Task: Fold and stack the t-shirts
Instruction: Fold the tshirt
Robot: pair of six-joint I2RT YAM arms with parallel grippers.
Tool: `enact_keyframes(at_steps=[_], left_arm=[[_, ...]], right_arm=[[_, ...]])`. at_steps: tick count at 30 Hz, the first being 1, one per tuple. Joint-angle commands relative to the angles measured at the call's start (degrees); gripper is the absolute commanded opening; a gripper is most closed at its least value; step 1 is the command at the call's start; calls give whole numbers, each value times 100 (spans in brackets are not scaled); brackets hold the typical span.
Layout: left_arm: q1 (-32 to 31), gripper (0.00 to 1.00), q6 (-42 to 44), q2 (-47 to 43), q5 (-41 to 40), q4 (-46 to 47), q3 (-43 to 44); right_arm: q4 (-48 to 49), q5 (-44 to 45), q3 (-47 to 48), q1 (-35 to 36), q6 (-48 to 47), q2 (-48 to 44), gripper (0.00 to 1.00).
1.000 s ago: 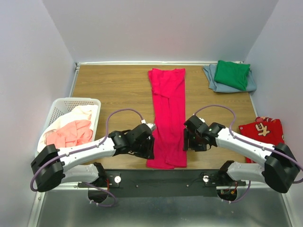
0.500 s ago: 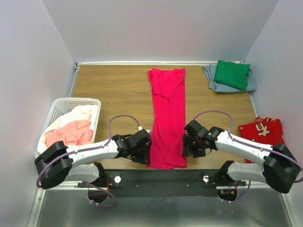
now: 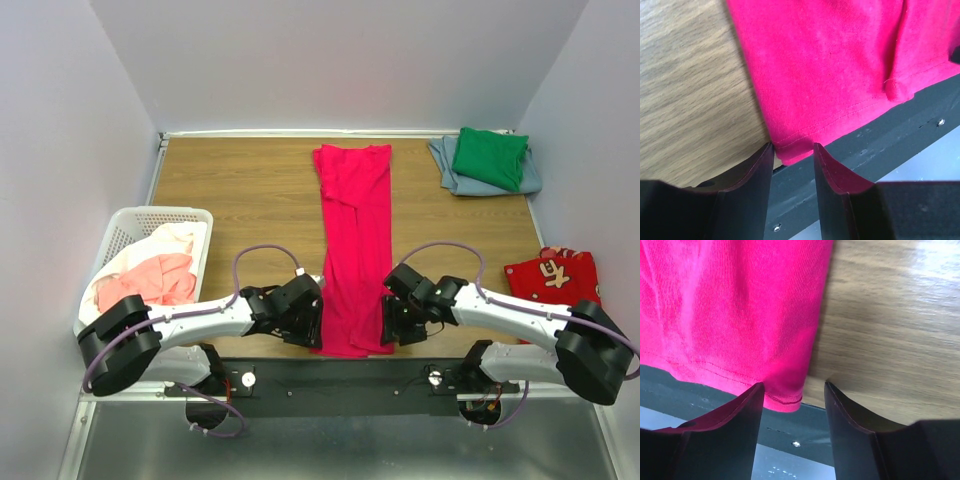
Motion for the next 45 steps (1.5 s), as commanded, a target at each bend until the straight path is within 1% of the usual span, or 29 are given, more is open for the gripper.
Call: enact_keyframes(at_steps=[1,9,12,13,14,15,16,17,21,25,31,35,37,38,39,41,45], left_arm=[[-26,46,-43,130,-58,221,-40],[-26,46,-52,149,-13,247,-84],[-26,43,-113,113,-40,230,-128],[-26,40,-122,105,-57,221,-128],[-26,26,-123,113,-84,186,-128],[-26,18,-131,96,-101,159,-128],[-26,10,-123,96,-119,133,-119],[-26,0,-105,87,-137,89,-110],[-26,0,-122,-62,-198,-60,-101],[-70,0,-254,-413,-198,-113,-145],[-184,0,-316,-774,-233,-192,21],[-281,0,-290,-783,-794,-438,329],[-281,0,-255,-731,-901,-491,513],[-281,0,-237,-704,-1162,-491,583],[-281,0,-219,-687,-1252,-491,654],[-281,0,-140,-546,-1524,-509,935],[-264,0,44,-99,-2087,-728,1558]], right_arm=[[133,-138,-140,115,178,0,57],[309,-165,-237,265,301,114,50],[397,-182,-298,291,345,140,36],[414,-191,-307,300,354,149,21],[397,-191,-316,309,380,140,12],[397,-191,-342,309,407,132,4],[388,-191,-360,318,424,88,1],[371,-174,-378,326,477,1,1],[239,-165,-535,344,644,-290,1],[37,-138,-641,370,750,-606,1],[-95,-112,-492,388,750,-914,1],[-235,54,-159,397,662,-906,1],[-323,335,191,406,592,-853,1],[-411,449,307,397,513,-809,1],[-455,746,412,405,478,-757,1],[-552,1012,755,388,294,-660,1],[-587,1618,1247,388,38,-125,1]])
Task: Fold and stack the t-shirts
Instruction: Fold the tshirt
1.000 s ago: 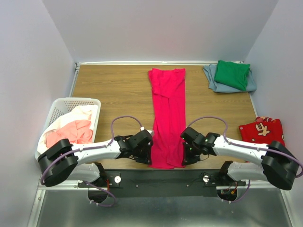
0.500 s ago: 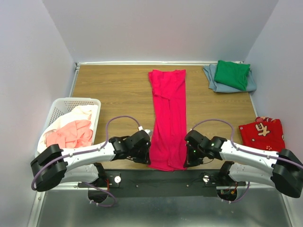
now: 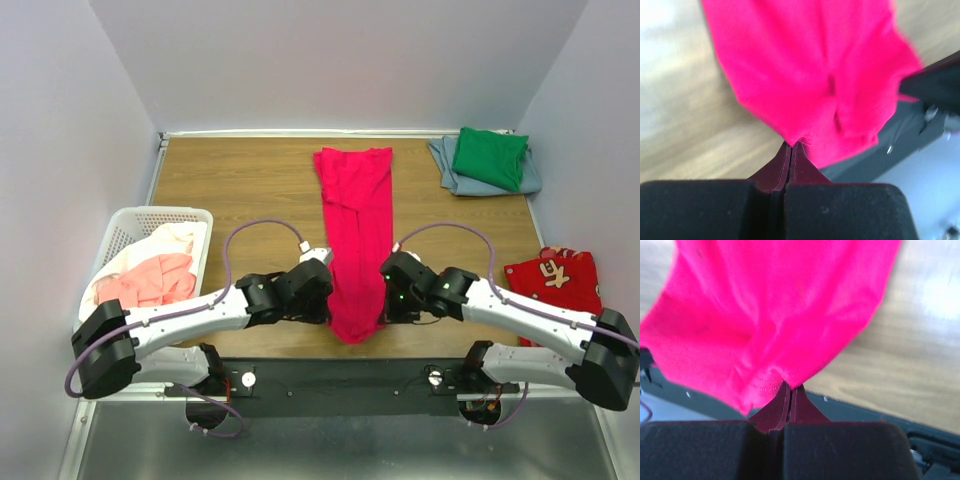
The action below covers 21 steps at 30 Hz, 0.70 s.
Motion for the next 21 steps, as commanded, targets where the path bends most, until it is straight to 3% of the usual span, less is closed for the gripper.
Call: enact_keyframes(at_steps=[1,5,13,21], left_arm=[[51,0,248,557,-1088,-269,853],[385,0,397,866,-1712,-480,1285],[1264,0,1274,1761,-1863,-33,2101],[1668,0,2163,3010,-1670,301,3104]], right_arm=[[-257,1081,592,19,-406,558,1],[-258,1460,900,-183,-669,840,1],[-12,2014,1374,-1176,-1398,1367,1],[972,1435,1823,-2450,-2576,2306,1]])
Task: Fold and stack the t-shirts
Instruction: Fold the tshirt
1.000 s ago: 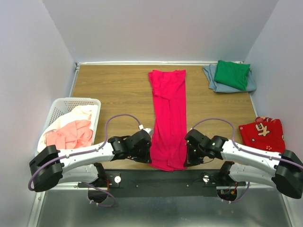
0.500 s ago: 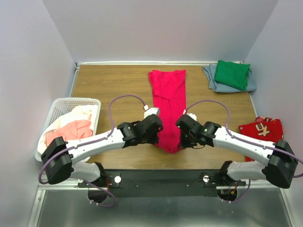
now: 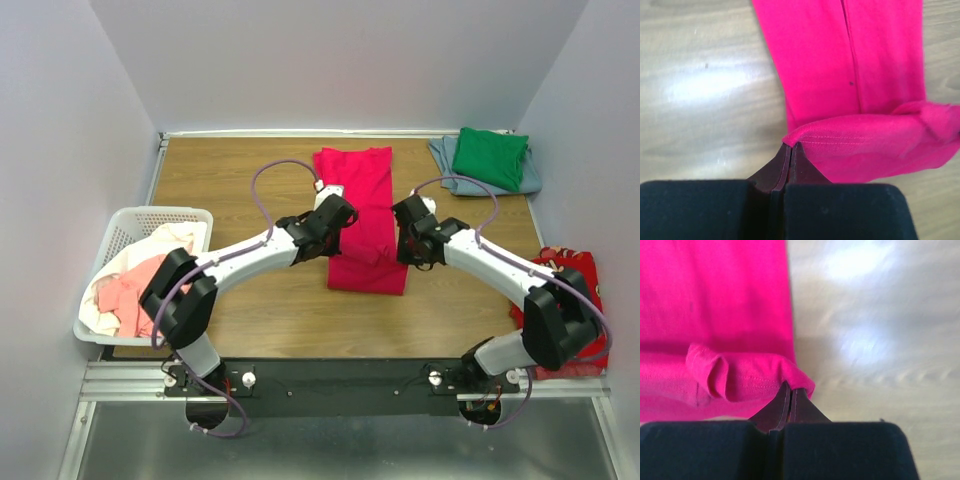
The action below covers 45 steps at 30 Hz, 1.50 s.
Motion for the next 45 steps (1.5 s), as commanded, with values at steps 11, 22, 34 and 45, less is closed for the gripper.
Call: enact_keyframes(at_steps=[11,22,34,45], left_arm=[[973,0,1404,1649,117,276,1966],[1412,0,1985,3010,609,65,3197],[1957,21,1923,3214,82,415,4218],[2072,22,2502,2934,1188,55,3965]], right_arm=[[1116,-575,1837,-1101,-1301,2123,1],[1107,-803,2989,-1400,-1424,3240,5],[1098,-882,5044,-1866,-1441,4313,60],[905,-1541,3881,-1858,-1406,3480,57]])
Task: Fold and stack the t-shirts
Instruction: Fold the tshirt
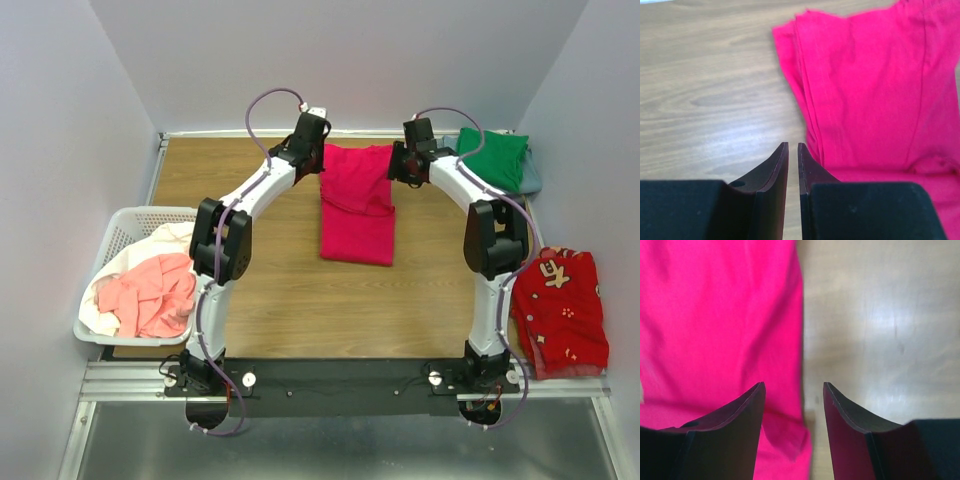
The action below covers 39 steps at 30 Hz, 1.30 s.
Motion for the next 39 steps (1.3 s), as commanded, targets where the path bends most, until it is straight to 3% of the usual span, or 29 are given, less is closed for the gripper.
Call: enact_keyframes(at_steps=[1,5,13,33,39], left_arm=[[-63,22,392,-596,699,-213,-604],[-63,22,533,-1019,1331,-108,-1290],[-230,21,673,-1011,1922,-160,-1459],[-740,21,682,-124,1852,-547,-1019],[-740,20,717,262,1597,-652,-406]], right_arm=[[-188,-519,-983,57,-1,-855,57],[-206,-862,-1573,206,-1,-1260,56],[-320,-1108,-2004,611,183,-1314,55],[-311,-634,-1284,725,131,-67,52],[-320,-422,-836,725,175,136,52]])
